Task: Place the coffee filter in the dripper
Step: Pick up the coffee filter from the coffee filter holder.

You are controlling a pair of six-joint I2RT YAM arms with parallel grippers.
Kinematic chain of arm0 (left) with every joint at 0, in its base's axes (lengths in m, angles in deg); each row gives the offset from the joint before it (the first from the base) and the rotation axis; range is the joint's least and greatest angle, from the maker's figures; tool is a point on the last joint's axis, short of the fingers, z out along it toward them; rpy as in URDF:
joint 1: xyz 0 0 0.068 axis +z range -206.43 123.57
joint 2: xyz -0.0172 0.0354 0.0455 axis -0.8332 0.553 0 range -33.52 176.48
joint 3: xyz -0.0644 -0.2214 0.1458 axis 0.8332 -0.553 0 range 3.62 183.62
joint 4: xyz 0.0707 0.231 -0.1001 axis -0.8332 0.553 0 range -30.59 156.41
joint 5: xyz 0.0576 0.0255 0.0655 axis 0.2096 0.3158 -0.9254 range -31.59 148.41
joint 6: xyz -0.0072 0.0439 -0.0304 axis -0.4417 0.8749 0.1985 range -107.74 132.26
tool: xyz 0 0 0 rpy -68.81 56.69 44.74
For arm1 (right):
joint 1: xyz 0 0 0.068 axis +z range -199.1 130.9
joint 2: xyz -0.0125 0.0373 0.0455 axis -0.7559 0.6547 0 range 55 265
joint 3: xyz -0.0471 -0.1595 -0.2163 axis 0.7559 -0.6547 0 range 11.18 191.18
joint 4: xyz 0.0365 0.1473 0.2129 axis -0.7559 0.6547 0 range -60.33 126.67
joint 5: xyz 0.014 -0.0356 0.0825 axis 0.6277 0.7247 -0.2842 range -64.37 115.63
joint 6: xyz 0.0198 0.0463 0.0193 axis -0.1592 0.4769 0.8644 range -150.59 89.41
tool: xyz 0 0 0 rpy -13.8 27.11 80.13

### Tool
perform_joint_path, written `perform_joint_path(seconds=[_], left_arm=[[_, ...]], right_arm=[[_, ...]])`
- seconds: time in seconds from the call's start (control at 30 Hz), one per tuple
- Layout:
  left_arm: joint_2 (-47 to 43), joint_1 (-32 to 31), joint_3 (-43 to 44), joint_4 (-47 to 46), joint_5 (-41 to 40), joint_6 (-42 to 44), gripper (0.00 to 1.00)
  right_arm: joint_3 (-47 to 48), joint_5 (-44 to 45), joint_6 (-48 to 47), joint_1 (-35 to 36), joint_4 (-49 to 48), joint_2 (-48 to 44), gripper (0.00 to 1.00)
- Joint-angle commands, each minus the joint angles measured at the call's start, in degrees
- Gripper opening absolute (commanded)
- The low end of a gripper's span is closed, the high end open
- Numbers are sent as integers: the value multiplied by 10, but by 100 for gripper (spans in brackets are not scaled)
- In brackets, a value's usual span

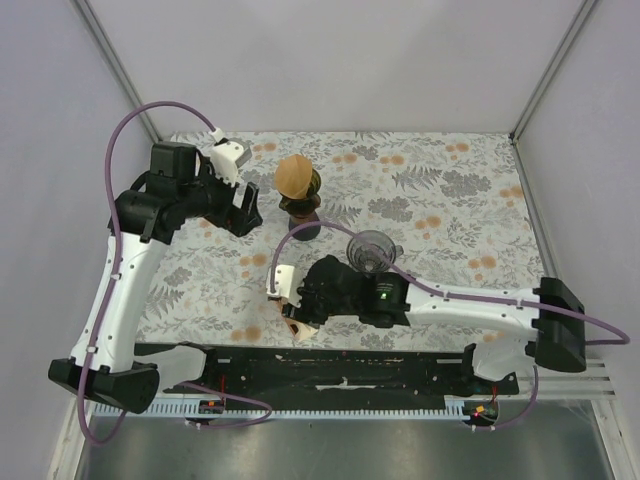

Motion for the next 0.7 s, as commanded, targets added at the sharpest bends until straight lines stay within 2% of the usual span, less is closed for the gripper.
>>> perform_joint_path(seconds=[0.0,0.4,0.5,0.67], left_arm=[[-23,4,-8,-20,9,7,93],[-30,5,-14,-19,16,12,93],[-28,5,-13,-20,17,12,93],[-28,5,-15,-20,21,11,93]], right_arm=[[-4,103,2,4,-69,46,45],[-18,86,41,4,-100,132,50],[-18,106,48,5,-99,148,50],[-13,125,62,3,-100,166,40]])
